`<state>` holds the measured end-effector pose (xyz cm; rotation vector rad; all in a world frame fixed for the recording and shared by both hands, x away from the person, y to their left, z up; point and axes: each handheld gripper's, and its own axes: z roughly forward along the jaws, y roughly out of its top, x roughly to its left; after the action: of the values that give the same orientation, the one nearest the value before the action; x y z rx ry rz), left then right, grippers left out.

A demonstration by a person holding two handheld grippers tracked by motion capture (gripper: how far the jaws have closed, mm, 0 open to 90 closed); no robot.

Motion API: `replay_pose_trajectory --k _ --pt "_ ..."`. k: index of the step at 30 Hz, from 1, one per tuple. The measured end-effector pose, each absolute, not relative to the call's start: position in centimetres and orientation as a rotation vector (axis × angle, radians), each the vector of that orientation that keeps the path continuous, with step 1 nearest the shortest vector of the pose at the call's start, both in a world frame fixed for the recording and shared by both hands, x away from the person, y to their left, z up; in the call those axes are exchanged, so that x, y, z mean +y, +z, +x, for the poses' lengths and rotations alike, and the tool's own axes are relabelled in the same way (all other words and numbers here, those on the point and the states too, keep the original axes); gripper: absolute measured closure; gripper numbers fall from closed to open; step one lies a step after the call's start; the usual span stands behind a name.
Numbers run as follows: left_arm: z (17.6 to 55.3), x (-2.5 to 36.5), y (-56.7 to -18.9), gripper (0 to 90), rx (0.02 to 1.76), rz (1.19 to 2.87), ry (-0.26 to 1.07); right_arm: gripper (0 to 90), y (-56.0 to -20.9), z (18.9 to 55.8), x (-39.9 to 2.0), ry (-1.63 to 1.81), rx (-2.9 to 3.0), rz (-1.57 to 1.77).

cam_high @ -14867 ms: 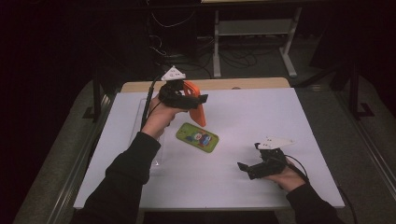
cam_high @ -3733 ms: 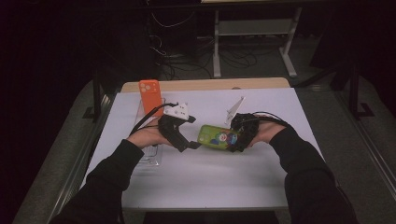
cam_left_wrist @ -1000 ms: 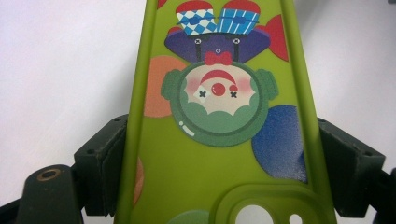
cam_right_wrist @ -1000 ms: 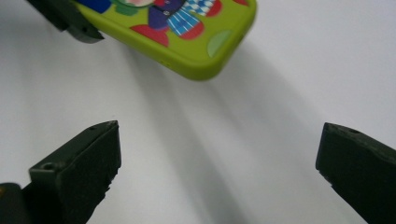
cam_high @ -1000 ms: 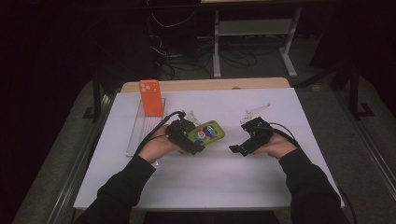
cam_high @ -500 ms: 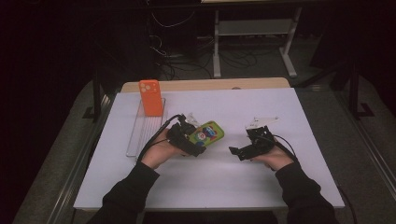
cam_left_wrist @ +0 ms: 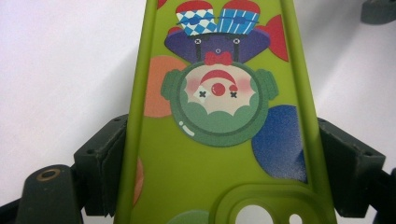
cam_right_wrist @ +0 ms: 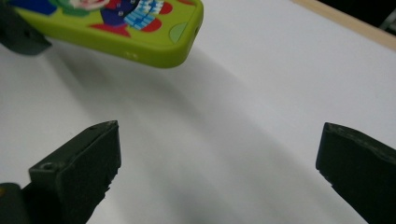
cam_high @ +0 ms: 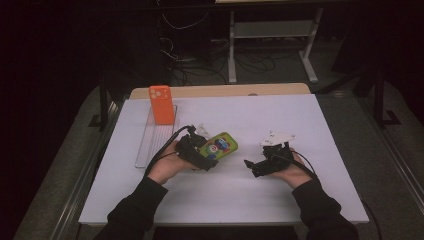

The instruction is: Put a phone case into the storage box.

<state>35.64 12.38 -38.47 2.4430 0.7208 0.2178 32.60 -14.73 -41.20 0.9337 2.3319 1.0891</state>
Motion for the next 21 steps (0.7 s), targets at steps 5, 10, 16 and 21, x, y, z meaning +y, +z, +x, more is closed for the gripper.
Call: replay_pose_trajectory --k 5,10,16,21 --pt "35.72 12.25 -38.53 15.7 0.704 2.447 0.206 0.0 -41.07 32.23 -14.45 1.081 2.306 0.86" --pt "35.67 12.05 -38.6 15.7 0.695 2.451 0.199 0.0 -41.06 32.2 -14.36 1.048 2.301 0.812" --pt "35.65 12.07 -38.62 15.7 0.692 2.455 0.194 0.0 -41.17 32.04 -14.0 0.987 2.292 0.736" --pt "35.63 12.06 -38.72 15.7 0.703 2.439 0.19 0.0 -41.09 31.91 -13.82 0.961 2.289 0.668"
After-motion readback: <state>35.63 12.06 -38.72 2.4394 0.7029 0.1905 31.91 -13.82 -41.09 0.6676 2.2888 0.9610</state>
